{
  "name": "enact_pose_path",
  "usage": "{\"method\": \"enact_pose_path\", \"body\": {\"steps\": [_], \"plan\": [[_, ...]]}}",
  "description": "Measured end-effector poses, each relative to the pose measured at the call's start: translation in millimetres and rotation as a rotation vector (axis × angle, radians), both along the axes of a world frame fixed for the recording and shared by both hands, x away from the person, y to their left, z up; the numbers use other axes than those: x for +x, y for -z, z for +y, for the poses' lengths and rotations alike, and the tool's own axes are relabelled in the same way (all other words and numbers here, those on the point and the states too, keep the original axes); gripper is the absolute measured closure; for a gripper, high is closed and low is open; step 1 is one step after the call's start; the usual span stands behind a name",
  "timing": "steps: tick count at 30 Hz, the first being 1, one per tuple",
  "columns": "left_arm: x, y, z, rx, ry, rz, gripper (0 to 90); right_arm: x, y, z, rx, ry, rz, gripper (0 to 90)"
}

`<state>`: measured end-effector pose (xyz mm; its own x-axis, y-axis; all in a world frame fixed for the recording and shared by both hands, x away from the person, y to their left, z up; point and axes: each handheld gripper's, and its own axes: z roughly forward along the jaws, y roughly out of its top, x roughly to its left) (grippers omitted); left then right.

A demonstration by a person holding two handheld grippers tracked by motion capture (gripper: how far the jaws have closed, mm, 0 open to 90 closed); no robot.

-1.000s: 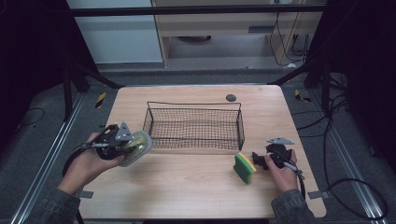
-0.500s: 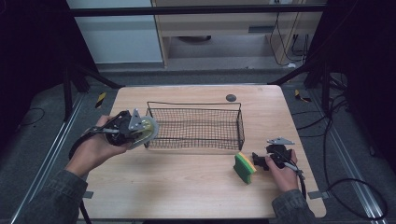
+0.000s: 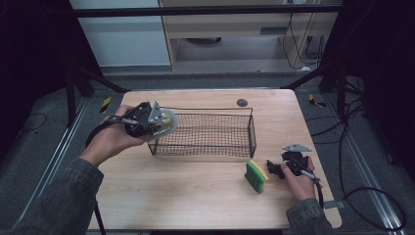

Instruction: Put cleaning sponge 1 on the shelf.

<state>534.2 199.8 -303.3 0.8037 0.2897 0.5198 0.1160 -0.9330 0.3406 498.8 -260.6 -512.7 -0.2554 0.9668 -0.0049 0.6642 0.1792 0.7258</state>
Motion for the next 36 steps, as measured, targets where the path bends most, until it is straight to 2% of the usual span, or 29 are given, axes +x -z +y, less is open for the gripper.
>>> {"method": "enact_pose_path", "body": {"steps": [8, 13, 20, 22, 29, 36], "plan": [[20.3, -2.3, -12.4, 0.044, 0.059, 0.002, 70.6, -2.7, -0.1, -2.4, 0.000, 0.001, 0.002, 1.5], [32.4, -2.1, -15.5, 0.021, 0.081, 0.002, 70.6, -4.6, 0.1, -4.0, -0.001, -0.003, 0.001, 1.4], [48.8, -3.7, -22.2, 0.016, 0.099, 0.005, 70.6, -5.0, 0.3, -4.2, -0.005, -0.009, 0.000, 1.3], [54.5, -5.6, -26.3, -0.004, 0.113, 0.007, 70.6, -5.5, 0.4, -3.9, -0.003, -0.009, -0.001, 1.3], [53.7, 0.6, -35.0, 0.056, 0.155, 0.017, 70.6, -6.6, 0.3, -4.1, -0.005, -0.014, -0.001, 1.3], [48.0, 5.2, -36.8, 0.066, 0.169, 0.022, 70.6, -7.3, 0.3, -3.5, 0.000, -0.012, -0.001, 1.3]]}}
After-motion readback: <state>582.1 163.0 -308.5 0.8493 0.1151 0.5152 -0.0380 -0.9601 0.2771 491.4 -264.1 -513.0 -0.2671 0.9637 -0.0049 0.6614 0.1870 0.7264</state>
